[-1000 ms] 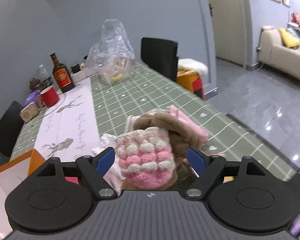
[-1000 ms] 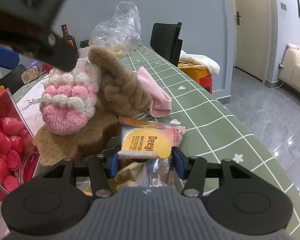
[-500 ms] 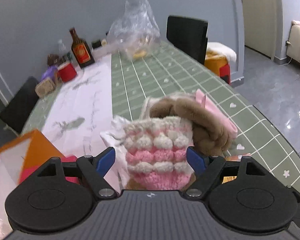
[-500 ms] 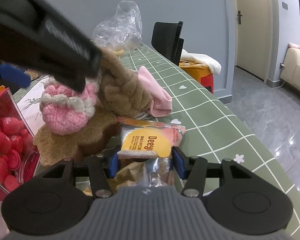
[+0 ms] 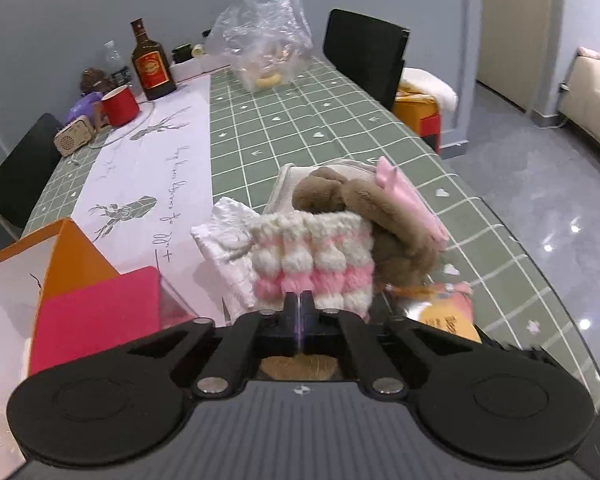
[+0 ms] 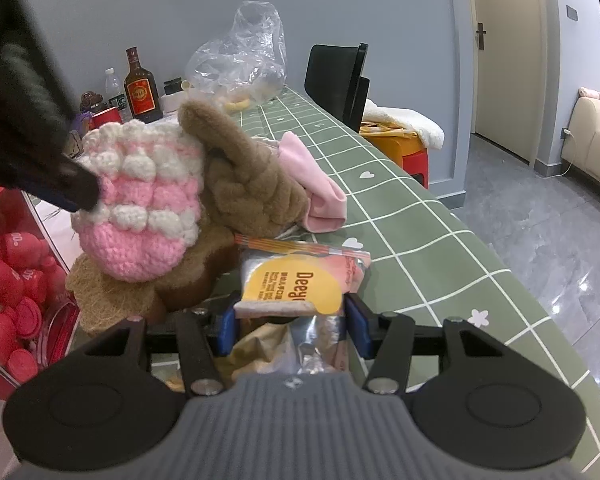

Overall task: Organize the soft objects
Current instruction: 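Close the left gripper on the pink-white knitted plush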

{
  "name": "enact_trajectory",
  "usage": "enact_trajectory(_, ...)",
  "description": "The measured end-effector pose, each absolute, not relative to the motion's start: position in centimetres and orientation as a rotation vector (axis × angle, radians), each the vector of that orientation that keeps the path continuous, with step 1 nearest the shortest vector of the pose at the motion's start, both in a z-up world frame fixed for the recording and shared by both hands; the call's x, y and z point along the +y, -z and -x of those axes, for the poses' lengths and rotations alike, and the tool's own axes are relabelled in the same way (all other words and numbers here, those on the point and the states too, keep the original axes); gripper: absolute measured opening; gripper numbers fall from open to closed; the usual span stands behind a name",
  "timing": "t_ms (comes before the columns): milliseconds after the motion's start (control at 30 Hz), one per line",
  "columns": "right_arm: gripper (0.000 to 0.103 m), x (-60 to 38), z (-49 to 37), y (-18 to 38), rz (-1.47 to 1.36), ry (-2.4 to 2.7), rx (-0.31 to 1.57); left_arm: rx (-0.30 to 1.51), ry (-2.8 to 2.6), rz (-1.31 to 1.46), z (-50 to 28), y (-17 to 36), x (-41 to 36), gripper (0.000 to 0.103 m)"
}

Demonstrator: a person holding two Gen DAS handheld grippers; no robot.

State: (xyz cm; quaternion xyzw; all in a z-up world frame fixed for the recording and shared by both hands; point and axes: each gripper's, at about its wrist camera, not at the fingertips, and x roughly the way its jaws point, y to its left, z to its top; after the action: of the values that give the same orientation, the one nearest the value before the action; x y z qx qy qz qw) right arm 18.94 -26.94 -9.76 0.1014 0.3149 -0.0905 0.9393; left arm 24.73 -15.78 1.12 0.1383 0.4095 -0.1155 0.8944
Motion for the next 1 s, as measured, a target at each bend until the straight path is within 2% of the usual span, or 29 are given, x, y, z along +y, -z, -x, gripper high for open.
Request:
enact_trajectory(533, 0.054, -26.8, -18.9, 9.8, -0.21, 0.18, 0.64, 0.766, 0.44, -0.404, -18.2, -3.1, -14.1, 0.002)
enact_trajectory(567, 0.054, -26.8, -18.9, 9.8, -0.211, 0.179, 0.641, 0.752, 0.439, -0.434, -18.2, -2.9, -14.7, 0.009)
enact_trajectory(633, 0.054, -26.8, -18.9, 9.8, -0.206, 0.179, 0.64, 0.745, 0.408, -0.478, -18.4, -2.3, -15.6, 0.041)
enact_trajectory(700, 0.054, -26.8, -19.0, 9.8, -0.208, 0.177, 0.641, 0.734, 0.375, -0.493, -18.9, -1.5, -16.5, 0.06)
enact_trajectory(867, 0.054, -27.0, -19.0, 9.8, -0.219, 0.175, 0.644, 0.683, 0.307, -0.519, -21.2, 0.6, -17.6, 0.077)
enact_trajectory(1000, 0.054, -26.6, -19.0, 9.8, -0.2, 0.178, 0.642, 0.695, 0.264, -0.41, -23.5, 1.1, -17.2, 0.088)
